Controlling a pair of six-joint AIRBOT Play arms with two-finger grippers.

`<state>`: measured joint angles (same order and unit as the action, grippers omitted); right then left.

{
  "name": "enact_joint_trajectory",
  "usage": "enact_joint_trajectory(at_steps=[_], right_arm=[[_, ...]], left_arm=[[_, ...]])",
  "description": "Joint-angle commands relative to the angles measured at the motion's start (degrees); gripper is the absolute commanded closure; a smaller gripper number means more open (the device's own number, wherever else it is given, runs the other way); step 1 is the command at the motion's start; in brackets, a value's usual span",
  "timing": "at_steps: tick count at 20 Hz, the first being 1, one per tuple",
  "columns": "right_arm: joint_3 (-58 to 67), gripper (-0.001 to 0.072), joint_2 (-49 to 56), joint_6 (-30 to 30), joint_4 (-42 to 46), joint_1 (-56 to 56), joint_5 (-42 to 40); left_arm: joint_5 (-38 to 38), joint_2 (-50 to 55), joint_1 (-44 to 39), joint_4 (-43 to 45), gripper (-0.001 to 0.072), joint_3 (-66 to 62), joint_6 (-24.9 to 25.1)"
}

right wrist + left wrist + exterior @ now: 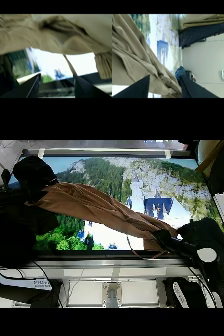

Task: Fold the clothes and pants, and hang the long-sleeved shirts on hangers.

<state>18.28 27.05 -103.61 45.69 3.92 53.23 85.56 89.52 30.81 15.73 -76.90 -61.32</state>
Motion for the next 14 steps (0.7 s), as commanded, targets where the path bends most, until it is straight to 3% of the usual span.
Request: enact_joint_trajectory(at_steps=[1,3,5,7,9,12,14], right_arm=[[-3.85,0.0211,2.56,-11.19,2.69,-9.81,-6.69],[-4.55,0.0145,2.62,-17.11,2.49,-13.9,-13.16],[-4.57,0.0146,2.62,-25.0,6.71,-15.87,-19.15],[-4.57,0.0146,2.6,-31.87,13.49,-15.87,-14.86],[-4.57,0.0146,2.56,-33.99,15.76,-17.18,-9.35],[-4.57,0.016,2.12,-43.54,22.58,-22.82,-15.23],[-4.57,0.0158,2.21,-51.54,28.65,-26.49,-12.11]], left_arm=[[-0.02,0.02,0.0,0.04,0.0266,0.0,0.31],[-0.02,0.02,0.0,0.02,0.0266,0.0,0.31],[-0.02,0.02,0.0,0.02,0.0266,0.0,0.31],[0.0,0.02,0.0,0.04,0.0266,0.0,0.31],[-0.02,0.02,0.02,0.04,0.0266,0.0,0.33],[-0.02,0.02,0.0,0.04,0.0266,0.0,0.35],[0.0,0.02,0.0,0.04,0.0266,0.0,0.35]])
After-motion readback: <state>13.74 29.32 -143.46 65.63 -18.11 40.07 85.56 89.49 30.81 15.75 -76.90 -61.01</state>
